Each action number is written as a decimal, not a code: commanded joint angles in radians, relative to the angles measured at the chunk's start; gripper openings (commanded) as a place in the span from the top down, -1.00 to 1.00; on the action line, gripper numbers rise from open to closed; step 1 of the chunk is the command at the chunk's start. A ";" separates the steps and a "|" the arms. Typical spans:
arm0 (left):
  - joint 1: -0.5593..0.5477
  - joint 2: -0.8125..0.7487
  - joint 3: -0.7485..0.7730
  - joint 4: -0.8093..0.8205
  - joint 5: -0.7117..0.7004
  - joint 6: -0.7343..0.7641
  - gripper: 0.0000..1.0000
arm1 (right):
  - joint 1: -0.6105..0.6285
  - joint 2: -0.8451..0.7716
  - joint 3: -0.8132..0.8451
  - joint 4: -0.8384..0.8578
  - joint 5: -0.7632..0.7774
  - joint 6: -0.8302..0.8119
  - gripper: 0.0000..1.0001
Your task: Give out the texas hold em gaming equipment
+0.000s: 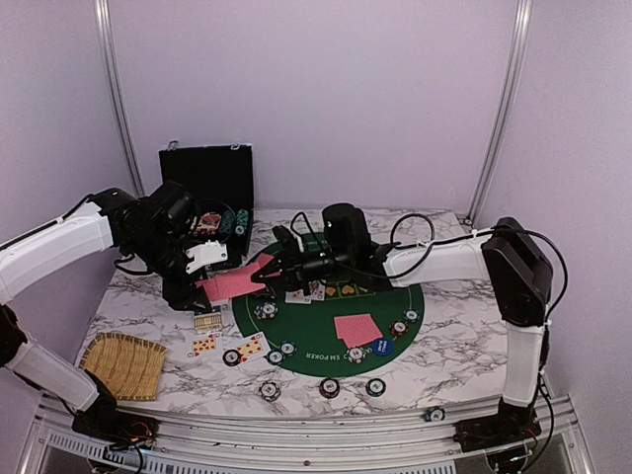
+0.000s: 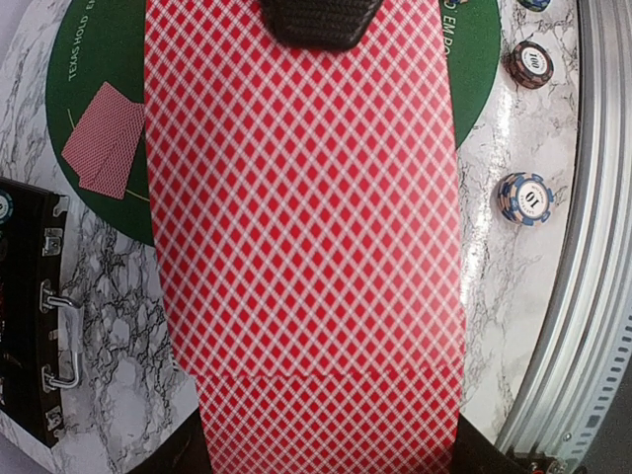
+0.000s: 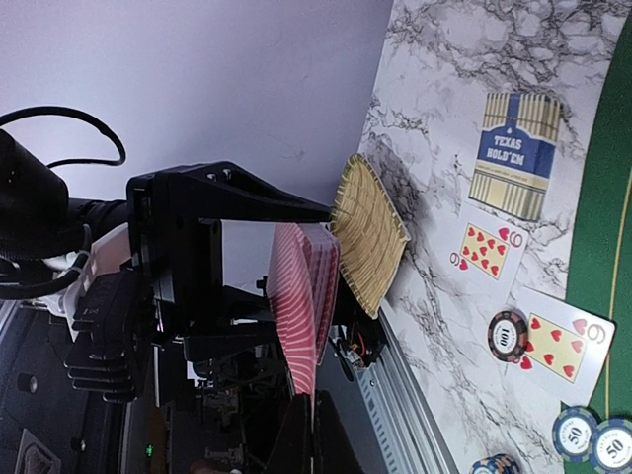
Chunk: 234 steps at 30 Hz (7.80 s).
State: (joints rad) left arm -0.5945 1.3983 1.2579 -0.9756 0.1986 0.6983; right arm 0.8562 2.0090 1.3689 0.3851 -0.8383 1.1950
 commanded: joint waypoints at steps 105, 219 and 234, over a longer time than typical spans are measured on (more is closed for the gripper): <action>0.005 -0.035 -0.010 -0.012 0.030 -0.022 1.00 | 0.087 0.112 0.186 -0.169 0.071 -0.175 -0.98; 0.006 -0.030 -0.029 -0.003 -0.006 -0.016 1.00 | -0.130 -0.123 -0.222 0.081 -0.020 0.016 1.00; 0.006 -0.028 -0.021 -0.003 -0.002 -0.016 1.00 | -0.449 -0.104 -0.295 -0.300 0.063 -0.352 1.00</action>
State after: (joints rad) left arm -0.5941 1.3815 1.2366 -0.9733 0.1959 0.6804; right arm 0.4374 1.8530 1.0557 0.1993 -0.8146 0.9665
